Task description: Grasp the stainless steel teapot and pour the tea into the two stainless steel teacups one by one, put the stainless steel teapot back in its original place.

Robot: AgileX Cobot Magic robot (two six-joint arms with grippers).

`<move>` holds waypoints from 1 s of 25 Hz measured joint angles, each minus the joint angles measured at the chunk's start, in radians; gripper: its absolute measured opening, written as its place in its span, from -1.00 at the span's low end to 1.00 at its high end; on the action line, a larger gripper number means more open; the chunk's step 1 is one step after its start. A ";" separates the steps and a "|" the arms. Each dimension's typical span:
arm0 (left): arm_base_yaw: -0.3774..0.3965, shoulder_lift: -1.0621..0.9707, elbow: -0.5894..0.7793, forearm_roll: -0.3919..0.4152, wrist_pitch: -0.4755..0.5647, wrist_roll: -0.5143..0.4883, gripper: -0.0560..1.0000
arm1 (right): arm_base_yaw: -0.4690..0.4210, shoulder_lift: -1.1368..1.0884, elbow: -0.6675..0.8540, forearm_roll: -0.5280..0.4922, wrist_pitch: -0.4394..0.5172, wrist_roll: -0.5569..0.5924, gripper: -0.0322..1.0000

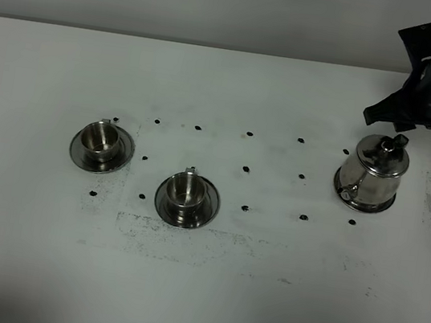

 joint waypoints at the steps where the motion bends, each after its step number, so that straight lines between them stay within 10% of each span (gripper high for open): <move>1: 0.000 0.000 0.000 0.000 0.000 0.000 0.10 | -0.006 0.000 0.000 0.002 0.006 0.000 -0.19; 25: 0.000 0.000 0.000 0.000 0.000 0.000 0.10 | -0.030 0.000 0.000 0.029 0.228 0.071 -0.19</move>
